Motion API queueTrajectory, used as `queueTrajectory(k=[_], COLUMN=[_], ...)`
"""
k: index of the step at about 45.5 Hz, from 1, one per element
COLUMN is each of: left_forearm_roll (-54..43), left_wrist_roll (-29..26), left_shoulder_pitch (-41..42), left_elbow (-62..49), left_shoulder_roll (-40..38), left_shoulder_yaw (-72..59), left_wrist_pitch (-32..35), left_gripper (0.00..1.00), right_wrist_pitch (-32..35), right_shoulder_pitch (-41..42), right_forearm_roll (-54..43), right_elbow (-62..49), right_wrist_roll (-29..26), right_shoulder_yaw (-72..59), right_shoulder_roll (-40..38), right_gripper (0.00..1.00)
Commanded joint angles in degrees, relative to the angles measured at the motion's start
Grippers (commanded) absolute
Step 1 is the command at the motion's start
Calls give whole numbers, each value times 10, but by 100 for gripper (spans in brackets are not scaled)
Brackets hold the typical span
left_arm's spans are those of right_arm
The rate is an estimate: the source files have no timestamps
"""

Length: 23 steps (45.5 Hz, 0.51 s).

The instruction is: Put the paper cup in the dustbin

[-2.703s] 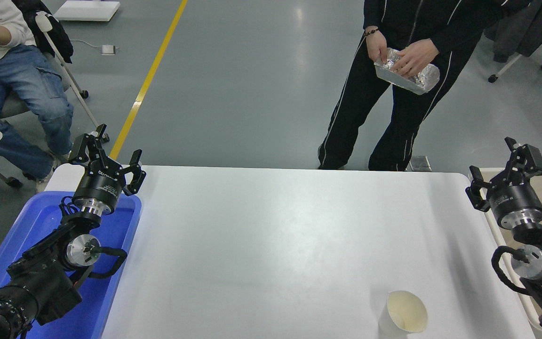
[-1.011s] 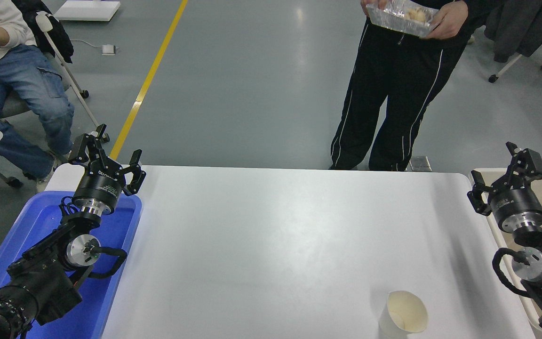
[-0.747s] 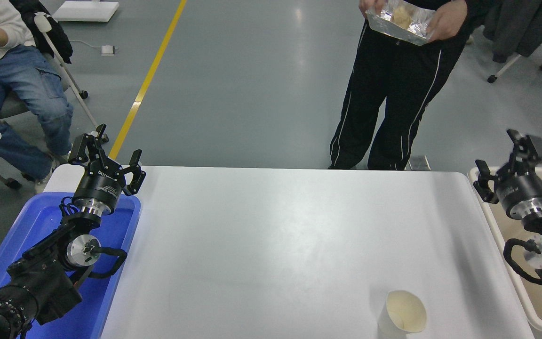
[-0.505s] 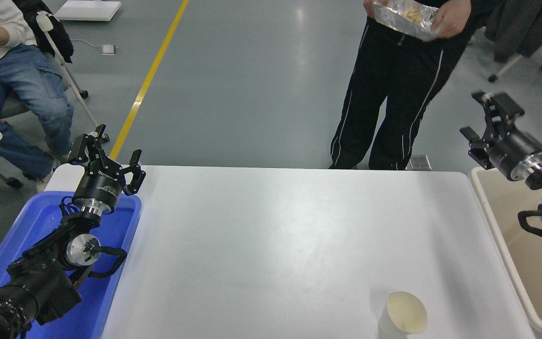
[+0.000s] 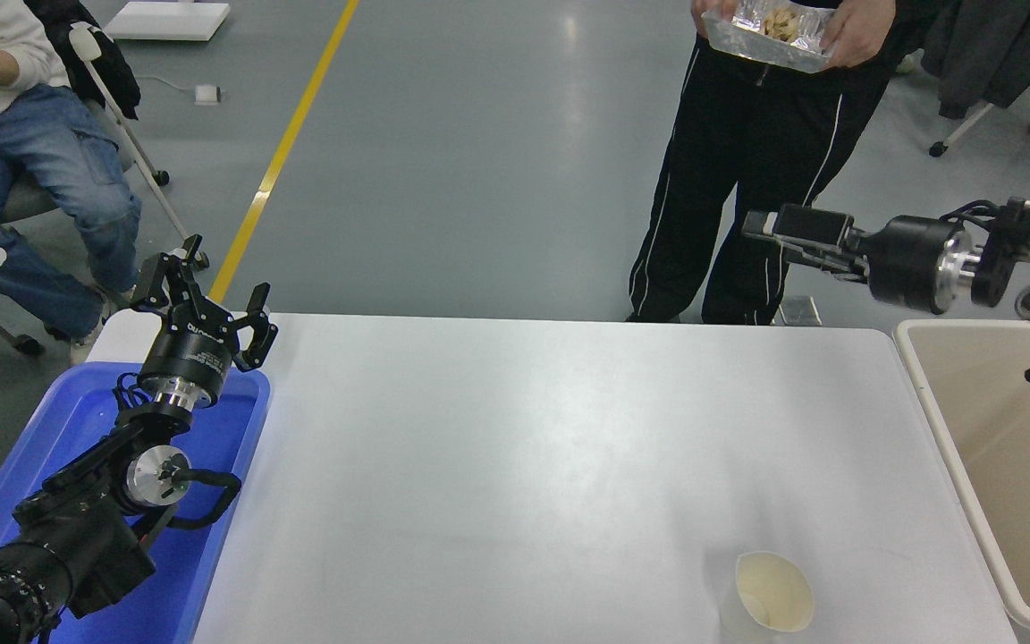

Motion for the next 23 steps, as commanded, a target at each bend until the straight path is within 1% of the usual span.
queueTrajectory(k=[1,5,14,23], left_forearm_roll=[0,0,0,0], left_wrist_roll=[0,0,0,0], left_shoulder_pitch=[0,0,0,0], left_elbow=[0,0,0,1], left_shoulder_roll=[0,0,0,0], left_shoulder_yaw=[0,0,1,1], left_wrist_pitch=[0,0,0,0], left_gripper=[100,100,100,100], right_wrist_pitch=[6,3,-8,-46], right_shoulder_pitch=[4,-21,-91,-131], right_forearm_roll=[-164,-173,-175,-173], right_elbow=[91,85,73,71], right_wrist_roll=[0,0,0,0], right_shoulder_yaw=[-102,-121,-116,-115], right_shoulder_roll=[-40,-40,-37,-32], right_gripper=[99,99,99,99])
